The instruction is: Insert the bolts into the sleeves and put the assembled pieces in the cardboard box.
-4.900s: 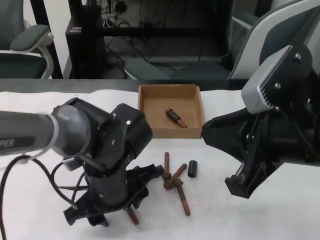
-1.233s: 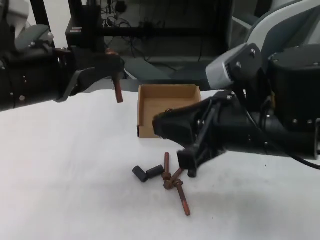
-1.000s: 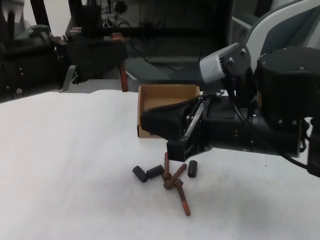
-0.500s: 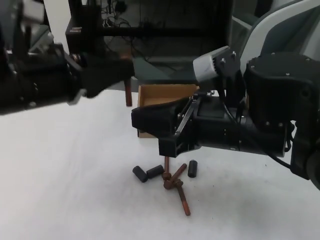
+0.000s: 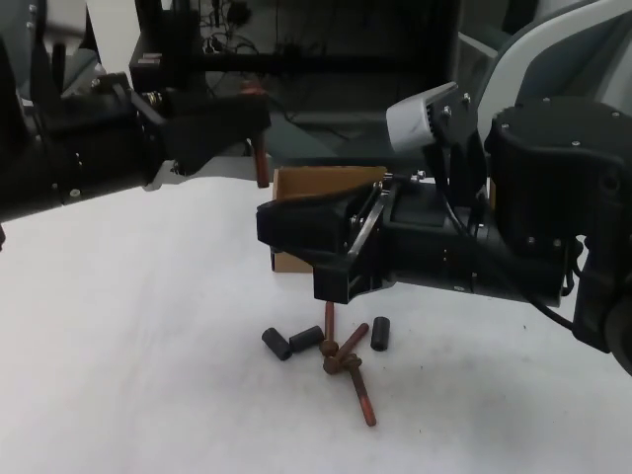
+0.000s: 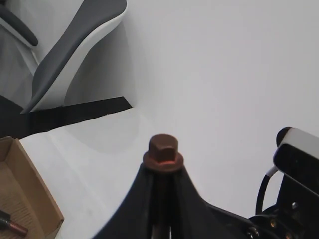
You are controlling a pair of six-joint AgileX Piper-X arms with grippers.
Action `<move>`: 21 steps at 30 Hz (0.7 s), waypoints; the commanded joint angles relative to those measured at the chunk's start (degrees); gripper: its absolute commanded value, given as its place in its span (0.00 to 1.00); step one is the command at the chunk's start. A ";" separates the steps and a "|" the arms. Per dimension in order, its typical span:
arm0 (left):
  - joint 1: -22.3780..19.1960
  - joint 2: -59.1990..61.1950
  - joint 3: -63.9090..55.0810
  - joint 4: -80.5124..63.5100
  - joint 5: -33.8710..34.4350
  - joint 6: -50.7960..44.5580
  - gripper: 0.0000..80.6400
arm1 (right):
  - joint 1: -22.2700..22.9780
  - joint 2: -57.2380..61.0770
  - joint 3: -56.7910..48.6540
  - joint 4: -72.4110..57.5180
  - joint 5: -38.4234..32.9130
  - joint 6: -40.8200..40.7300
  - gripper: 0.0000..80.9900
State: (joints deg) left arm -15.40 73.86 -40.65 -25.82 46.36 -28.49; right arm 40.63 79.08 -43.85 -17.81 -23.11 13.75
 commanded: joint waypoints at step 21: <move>-0.12 -0.28 -0.19 -3.17 0.44 -2.90 0.02 | -2.25 0.02 -0.73 -4.33 -0.34 1.30 0.01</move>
State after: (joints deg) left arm -15.40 73.86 -40.65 -27.54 46.36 -31.34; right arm 38.77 79.08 -43.85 -20.61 -23.18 14.49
